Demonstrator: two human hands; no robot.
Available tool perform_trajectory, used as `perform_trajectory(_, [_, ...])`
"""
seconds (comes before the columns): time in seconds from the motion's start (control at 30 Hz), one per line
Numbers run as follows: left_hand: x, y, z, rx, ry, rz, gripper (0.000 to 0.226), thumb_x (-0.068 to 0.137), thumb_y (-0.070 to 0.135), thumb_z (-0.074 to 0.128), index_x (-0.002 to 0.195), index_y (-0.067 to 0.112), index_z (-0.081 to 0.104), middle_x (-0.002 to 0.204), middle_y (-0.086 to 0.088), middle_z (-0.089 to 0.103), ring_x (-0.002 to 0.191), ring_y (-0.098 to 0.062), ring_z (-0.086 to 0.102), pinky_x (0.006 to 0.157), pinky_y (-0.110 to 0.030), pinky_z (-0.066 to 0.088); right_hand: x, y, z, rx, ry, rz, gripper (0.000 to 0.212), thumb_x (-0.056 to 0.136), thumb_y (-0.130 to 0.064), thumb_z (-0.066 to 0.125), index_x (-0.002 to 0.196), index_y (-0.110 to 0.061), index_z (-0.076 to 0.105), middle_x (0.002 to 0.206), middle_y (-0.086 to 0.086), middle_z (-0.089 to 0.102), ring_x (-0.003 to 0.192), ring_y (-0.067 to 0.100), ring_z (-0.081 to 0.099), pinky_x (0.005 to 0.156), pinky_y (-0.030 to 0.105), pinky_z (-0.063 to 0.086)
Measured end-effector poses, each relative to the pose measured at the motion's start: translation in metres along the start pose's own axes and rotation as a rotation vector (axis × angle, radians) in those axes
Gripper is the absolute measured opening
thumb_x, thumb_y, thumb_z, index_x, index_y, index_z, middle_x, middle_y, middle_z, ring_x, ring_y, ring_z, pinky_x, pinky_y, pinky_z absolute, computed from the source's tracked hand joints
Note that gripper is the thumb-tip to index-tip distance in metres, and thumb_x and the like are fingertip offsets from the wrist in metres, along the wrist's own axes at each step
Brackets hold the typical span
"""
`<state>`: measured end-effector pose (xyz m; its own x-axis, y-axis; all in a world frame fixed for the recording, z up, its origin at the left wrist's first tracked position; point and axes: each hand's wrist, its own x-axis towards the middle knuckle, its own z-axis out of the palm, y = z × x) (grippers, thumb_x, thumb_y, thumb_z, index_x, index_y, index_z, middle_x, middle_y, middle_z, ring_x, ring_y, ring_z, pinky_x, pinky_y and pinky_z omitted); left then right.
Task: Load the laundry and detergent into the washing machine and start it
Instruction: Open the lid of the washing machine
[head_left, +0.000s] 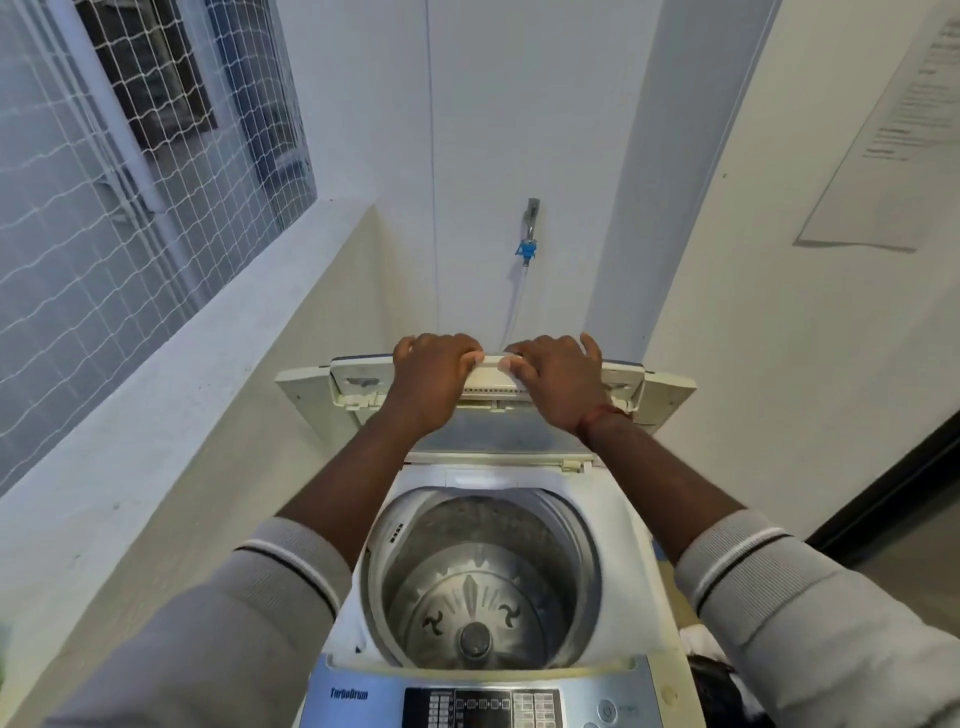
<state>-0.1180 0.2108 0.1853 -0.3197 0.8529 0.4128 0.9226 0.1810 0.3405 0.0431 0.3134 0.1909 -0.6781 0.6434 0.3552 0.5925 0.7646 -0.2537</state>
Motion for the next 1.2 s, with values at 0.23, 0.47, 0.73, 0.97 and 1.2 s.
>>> perform_trajectory(0.23, [0.058,-0.023,0.008,-0.139,0.082,-0.030,0.016,0.096,0.029,0.048,0.095,0.027,0.063,0.099,0.003,0.063,0.100,-0.020,0.054,0.105,-0.047,0.030,0.045,0.015,0.014,0.239,0.164,-0.008,0.032,0.094,-0.038,0.038,0.110,-0.019,0.059,0.112,0.001,0.061,0.108,0.020,0.052,0.107,0.046,0.028])
perform_trajectory(0.47, [0.078,-0.027,0.024,0.178,0.212,0.048,0.026,0.090,0.022,0.060,0.114,0.016,0.068,0.107,-0.006,0.062,0.093,-0.023,0.057,0.083,-0.036,0.045,0.068,0.039,0.037,0.173,0.191,-0.070,0.036,0.100,-0.041,0.042,0.125,-0.019,0.055,0.123,0.001,0.057,0.117,0.018,0.048,0.117,0.047,0.021])
perform_trajectory(0.73, [0.076,-0.036,0.042,0.185,0.126,0.026,0.047,0.098,0.040,0.041,0.139,0.017,0.043,0.138,-0.005,0.048,0.125,-0.023,0.046,0.112,-0.047,0.029,0.081,0.043,0.047,0.046,0.146,-0.031,0.046,0.100,-0.046,0.038,0.138,-0.022,0.045,0.143,0.000,0.048,0.140,0.027,0.032,0.118,0.048,0.016])
perform_trajectory(0.97, [0.069,-0.045,0.039,0.252,-0.021,0.087,0.064,0.097,0.044,0.039,0.150,0.016,0.016,0.157,-0.003,0.021,0.146,-0.021,0.015,0.116,-0.055,0.013,0.079,0.044,0.050,-0.123,0.032,-0.018,0.064,0.097,-0.060,0.028,0.151,-0.026,0.023,0.161,0.002,0.020,0.149,0.029,0.009,0.119,0.049,0.004])
perform_trajectory(1.2, [0.053,-0.046,0.036,0.269,-0.027,0.117,0.070,0.096,0.052,0.034,0.152,0.018,0.009,0.161,-0.003,0.008,0.148,-0.021,0.003,0.118,-0.055,0.007,0.057,0.037,0.051,-0.164,0.078,-0.017,0.073,0.094,-0.065,0.028,0.154,-0.025,0.015,0.164,0.004,0.006,0.150,0.029,0.001,0.119,0.054,0.003])
